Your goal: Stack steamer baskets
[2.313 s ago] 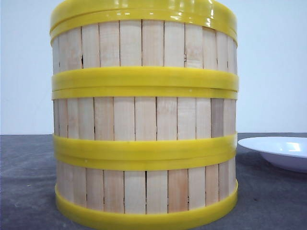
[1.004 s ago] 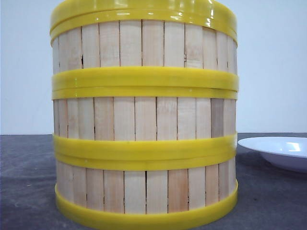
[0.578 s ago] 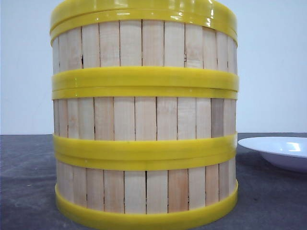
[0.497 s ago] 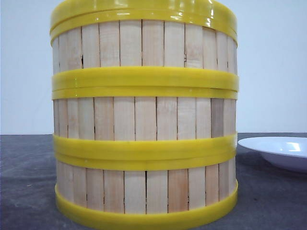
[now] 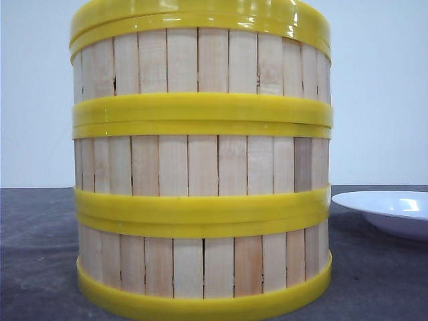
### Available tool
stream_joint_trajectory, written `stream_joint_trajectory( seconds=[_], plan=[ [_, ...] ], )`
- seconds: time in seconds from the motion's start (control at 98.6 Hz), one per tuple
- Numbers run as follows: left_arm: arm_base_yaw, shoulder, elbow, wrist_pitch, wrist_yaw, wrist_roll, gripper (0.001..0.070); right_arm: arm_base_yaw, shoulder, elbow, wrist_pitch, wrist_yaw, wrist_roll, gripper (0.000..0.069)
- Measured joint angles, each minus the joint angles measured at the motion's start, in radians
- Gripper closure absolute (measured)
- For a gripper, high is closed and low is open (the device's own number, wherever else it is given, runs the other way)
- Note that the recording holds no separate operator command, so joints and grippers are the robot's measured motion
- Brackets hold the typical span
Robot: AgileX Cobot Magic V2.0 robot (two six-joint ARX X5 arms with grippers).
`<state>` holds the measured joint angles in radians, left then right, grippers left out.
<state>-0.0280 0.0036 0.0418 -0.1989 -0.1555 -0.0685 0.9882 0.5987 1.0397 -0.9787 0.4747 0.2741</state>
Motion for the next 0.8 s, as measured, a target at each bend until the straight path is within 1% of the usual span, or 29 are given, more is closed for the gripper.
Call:
stream_joint_trajectory(
  seconds=[0.122,0.254,0.355,0.477,0.639,0.7,0.801],
  plan=[
    [0.000,0.000,0.000,0.000,0.000,0.000,0.0674,0.000,0.000,0.000,0.000,0.001,0.000,0.0681],
    [0.000,0.000,0.000,0.000,0.000,0.000,0.0674,-0.002,0.000,0.000,0.002,0.028,0.000,0.0681],
    [0.000,0.000,0.000,0.000,0.000,0.000,0.0674,-0.037,0.000,0.000,0.022,0.045,-0.002,0.0681],
    [0.000,0.000,0.000,0.000,0.000,0.000,0.0674,-0.129,0.000,0.000,0.052,0.045,-0.019,0.0681],
    [0.000,0.000,0.000,0.000,0.000,0.000,0.0674,-0.295,0.000,0.000,0.115,0.038,-0.090,0.0681],
    [0.000,0.000,0.000,0.000,0.000,0.000,0.0674,-0.365,0.000,0.000,0.136,0.004,-0.124,0.0681],
    [0.000,0.000,0.000,0.000,0.000,0.000,0.0674,-0.494,-0.004,0.000,0.172,-0.092,-0.191,0.0681]
  ],
)
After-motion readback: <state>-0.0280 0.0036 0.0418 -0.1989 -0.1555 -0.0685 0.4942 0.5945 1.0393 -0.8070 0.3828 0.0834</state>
